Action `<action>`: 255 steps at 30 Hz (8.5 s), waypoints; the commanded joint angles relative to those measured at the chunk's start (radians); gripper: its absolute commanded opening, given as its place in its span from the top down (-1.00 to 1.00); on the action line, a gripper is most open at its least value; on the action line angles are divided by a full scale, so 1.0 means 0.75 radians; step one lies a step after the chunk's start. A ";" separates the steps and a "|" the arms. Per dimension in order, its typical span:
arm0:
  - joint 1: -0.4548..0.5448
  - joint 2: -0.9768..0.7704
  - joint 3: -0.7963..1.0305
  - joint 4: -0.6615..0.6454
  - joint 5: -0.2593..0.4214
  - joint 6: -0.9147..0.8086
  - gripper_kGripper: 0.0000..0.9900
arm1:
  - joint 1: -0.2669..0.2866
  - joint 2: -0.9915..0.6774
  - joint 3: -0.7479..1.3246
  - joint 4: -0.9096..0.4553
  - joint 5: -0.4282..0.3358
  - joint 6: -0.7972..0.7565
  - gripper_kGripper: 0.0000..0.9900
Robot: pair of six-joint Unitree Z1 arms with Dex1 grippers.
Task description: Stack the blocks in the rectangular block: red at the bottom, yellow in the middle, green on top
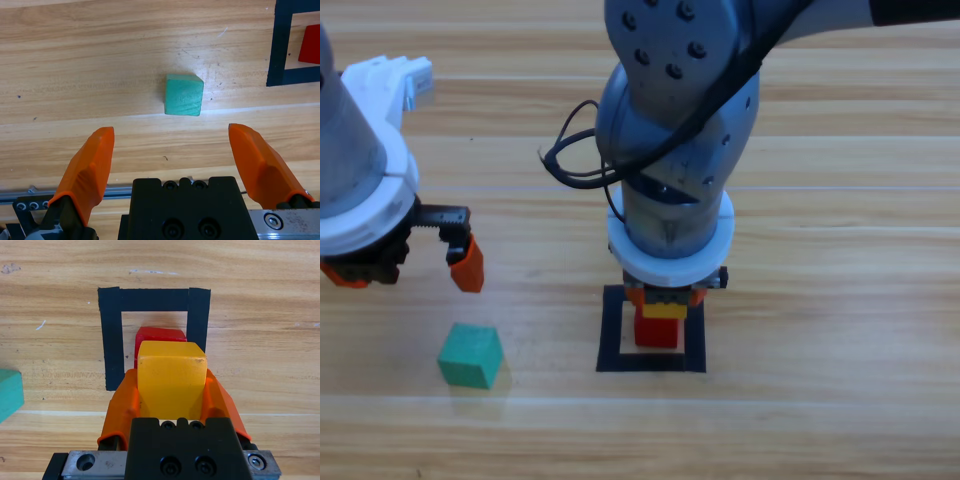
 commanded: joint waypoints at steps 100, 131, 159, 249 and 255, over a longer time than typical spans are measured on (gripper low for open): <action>0.068 0.325 0.334 -0.475 -0.023 0.064 0.71 | -0.033 -0.988 1.504 -1.088 -0.019 -0.765 -1.00; -0.308 0.718 -1.049 0.439 0.004 -0.167 0.76 | -0.033 -1.005 1.516 -1.088 -0.031 -0.769 -1.00; -0.310 0.836 -1.126 0.437 0.037 -0.181 0.76 | -0.033 -1.009 1.524 -1.088 -0.031 -0.769 -1.00; -0.249 0.844 -1.118 0.429 0.061 -0.130 -1.00 | -0.033 -1.007 1.535 -1.088 0.009 -0.783 -1.00; -0.249 0.830 -1.112 0.429 0.063 -0.134 -1.00 | -0.033 -1.011 1.533 -1.088 0.020 -0.792 -1.00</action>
